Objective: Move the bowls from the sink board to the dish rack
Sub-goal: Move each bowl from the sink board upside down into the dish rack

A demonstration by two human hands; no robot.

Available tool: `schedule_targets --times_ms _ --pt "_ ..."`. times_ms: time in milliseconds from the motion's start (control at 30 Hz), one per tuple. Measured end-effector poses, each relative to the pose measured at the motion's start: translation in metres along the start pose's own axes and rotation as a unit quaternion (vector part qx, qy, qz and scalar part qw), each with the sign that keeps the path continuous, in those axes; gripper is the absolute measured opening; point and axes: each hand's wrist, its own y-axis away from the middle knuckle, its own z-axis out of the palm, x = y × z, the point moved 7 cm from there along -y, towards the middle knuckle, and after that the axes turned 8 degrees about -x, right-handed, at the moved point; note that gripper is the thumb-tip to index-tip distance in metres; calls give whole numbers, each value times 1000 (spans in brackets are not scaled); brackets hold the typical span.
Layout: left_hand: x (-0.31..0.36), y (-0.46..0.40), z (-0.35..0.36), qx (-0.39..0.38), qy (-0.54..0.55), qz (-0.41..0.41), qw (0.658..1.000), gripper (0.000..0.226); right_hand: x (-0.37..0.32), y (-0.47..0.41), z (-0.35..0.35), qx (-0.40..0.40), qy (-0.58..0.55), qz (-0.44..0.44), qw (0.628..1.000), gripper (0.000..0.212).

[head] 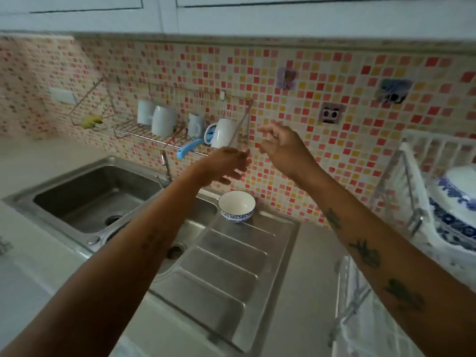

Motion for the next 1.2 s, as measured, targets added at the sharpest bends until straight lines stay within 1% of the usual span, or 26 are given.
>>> schedule_targets --times_ms 67,133,267,333,400,467,533,567,633,700,800,867,933,1033,1200 --pt "-44 -11 -17 -51 -8 -69 996 46 23 -22 30 -33 -25 57 998 39" --pt "-88 -25 -25 -93 10 -127 988 53 55 -44 55 -53 -52 121 990 38" --pt "-181 -61 -23 -169 97 -211 958 53 144 -82 99 -41 -100 251 962 35" --pt "-220 -82 -22 -173 127 -236 948 49 189 -92 117 -34 -125 309 942 28" --pt "-250 -104 -19 -161 177 -249 938 44 229 -97 135 -32 -167 362 916 40" --pt "-272 -124 -13 -147 220 -260 929 38 261 -100 149 -30 -176 399 899 48" --pt "-293 -143 -6 -123 267 -266 918 38 289 -107 162 -27 -179 423 888 52" --pt "-301 -153 -3 -111 283 -266 915 45 300 -110 168 -24 -178 434 883 54" --pt "-313 -172 5 -95 313 -261 908 66 327 -116 180 -5 -193 451 872 57" --pt "-320 -188 14 -80 347 -255 899 74 348 -117 194 12 -231 470 852 61" --pt "-326 -207 30 -67 405 -248 878 65 355 -117 212 25 -296 477 827 52" --pt "-328 -218 41 -69 426 -229 873 59 364 -119 221 38 -311 476 822 53" --pt "-329 -227 47 -61 425 -210 878 60 375 -122 226 59 -308 473 823 55" --pt "-330 -236 50 -44 404 -194 893 67 390 -128 232 87 -294 476 824 53" --pt "-335 -242 48 -35 401 -179 898 68 390 -130 232 124 -284 474 824 53"
